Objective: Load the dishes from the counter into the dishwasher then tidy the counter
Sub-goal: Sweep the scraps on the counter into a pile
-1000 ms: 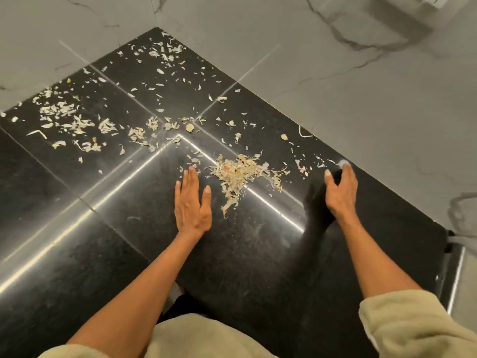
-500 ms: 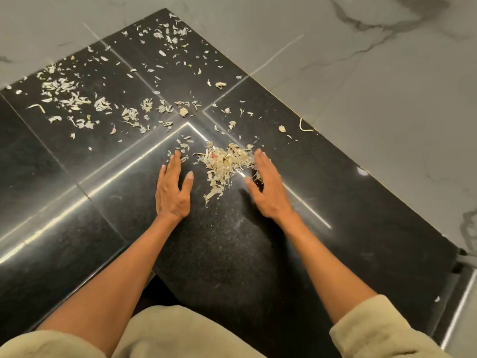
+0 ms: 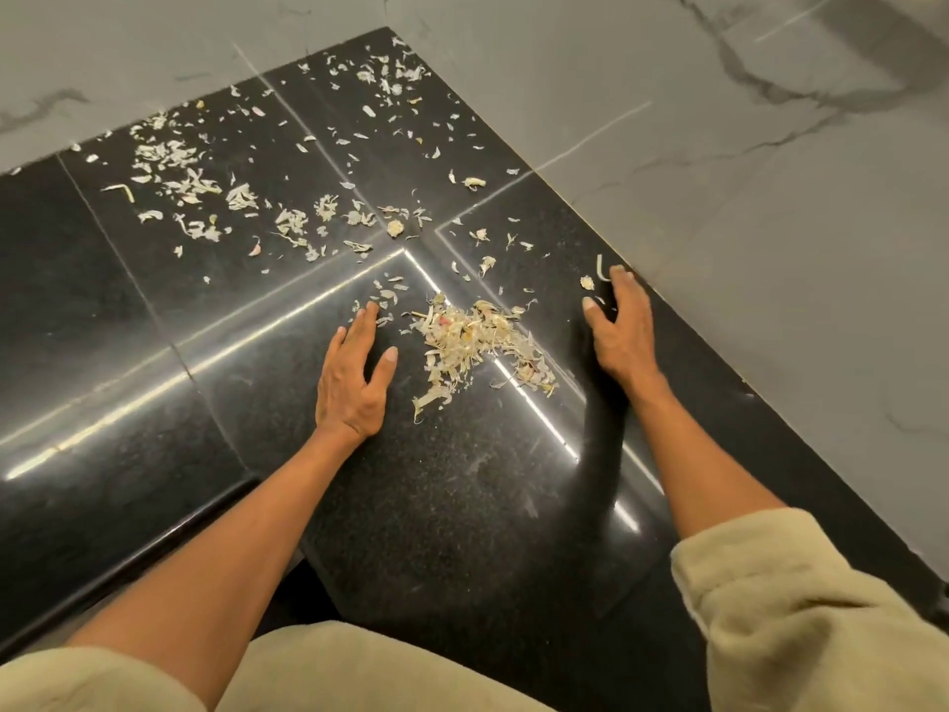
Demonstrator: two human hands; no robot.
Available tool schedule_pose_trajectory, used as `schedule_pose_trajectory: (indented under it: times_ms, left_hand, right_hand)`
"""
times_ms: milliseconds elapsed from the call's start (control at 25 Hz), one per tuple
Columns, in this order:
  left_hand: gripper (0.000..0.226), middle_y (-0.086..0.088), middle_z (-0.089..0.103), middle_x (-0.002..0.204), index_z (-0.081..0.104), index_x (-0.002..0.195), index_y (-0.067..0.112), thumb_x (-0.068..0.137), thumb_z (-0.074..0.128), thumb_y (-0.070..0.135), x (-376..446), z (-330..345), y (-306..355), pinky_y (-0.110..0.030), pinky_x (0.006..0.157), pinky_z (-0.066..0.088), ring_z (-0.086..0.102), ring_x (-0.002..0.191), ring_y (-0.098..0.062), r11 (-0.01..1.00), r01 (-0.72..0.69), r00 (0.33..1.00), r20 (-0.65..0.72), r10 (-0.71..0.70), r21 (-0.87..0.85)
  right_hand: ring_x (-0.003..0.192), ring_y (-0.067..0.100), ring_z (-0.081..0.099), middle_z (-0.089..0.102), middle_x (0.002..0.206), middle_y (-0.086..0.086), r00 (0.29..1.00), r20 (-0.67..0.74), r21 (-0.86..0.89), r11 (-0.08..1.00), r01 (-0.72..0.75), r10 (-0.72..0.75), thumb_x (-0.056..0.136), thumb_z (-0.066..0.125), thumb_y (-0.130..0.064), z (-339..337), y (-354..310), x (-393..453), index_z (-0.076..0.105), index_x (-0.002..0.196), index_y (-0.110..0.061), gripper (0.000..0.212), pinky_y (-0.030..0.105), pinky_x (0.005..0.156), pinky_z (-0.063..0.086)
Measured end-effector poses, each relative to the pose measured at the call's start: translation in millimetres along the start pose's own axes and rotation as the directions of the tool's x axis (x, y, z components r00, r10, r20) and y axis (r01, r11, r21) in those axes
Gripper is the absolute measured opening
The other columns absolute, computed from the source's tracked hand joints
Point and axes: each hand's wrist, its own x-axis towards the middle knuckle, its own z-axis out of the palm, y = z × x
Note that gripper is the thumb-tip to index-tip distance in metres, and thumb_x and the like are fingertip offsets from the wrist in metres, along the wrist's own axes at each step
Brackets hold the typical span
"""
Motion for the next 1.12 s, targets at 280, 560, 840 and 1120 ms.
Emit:
schedule_pose_trajectory:
  times_ms: [280, 560, 840, 1120]
  left_hand:
    - [0.069, 0.004, 0.025, 0.162, 0.025, 0.157, 0.021, 0.097, 0.030, 0.054, 0.7, -0.5, -3.6, -0.032, 0.125, 0.009, 0.018, 0.148, -0.005, 0.999, -0.032, 0.999, 0.001, 0.032, -0.008]
    - [0.067, 0.005, 0.026, 0.160, 0.026, 0.156, 0.019, 0.097, 0.031, 0.052, 1.0, -0.7, -4.4, -0.026, 0.123, 0.007, 0.017, 0.145, 0.001, 0.999, -0.051, 0.999, -0.011, 0.051, -0.001]
    - [0.067, 0.003, 0.028, 0.160, 0.027, 0.156, 0.018, 0.098, 0.030, 0.052, 2.3, 0.1, -4.9, -0.031, 0.124, 0.008, 0.020, 0.148, -0.005, 0.998, -0.062, 0.998, -0.015, 0.062, -0.016]
    - [0.066, 0.002, 0.028, 0.161, 0.027, 0.156, 0.019, 0.098, 0.030, 0.052, 0.6, -0.5, -5.8, -0.036, 0.125, 0.010, 0.020, 0.150, -0.008, 0.996, -0.057, 0.998, 0.007, 0.058, -0.068]
  right_hand:
    - [0.148, 0.017, 0.029, 0.034, 0.161, 0.002, 0.941, 0.160, 0.127, 0.952, 0.280, -0.298, 0.100, 0.043, -0.049, 68.0, -65.6, -72.7, 0.035, 0.155, -0.018, 0.064, 0.043, 0.121, 0.024]
    - [0.147, 0.026, 0.029, 0.036, 0.159, 0.013, 0.968, -0.192, 0.082, 0.985, -0.149, 0.162, 0.093, 0.042, -0.054, 4.8, -2.8, -7.4, 0.035, 0.154, -0.007, 0.077, 0.041, 0.123, 0.020]
    - [0.154, 0.020, 0.008, 0.013, 0.166, 0.010, 0.998, -0.059, -0.092, 0.995, -0.032, 0.026, 0.099, 0.027, -0.058, 64.8, -52.9, -50.8, 0.018, 0.158, -0.005, 0.080, 0.037, 0.126, 0.002]
    - [0.150, 0.013, 0.025, 0.033, 0.162, 0.005, 0.995, -0.068, 0.261, 0.961, 0.091, -0.075, 0.102, 0.045, -0.040, 90.4, -88.1, -124.1, 0.035, 0.155, -0.013, 0.060, 0.033, 0.124, 0.019]
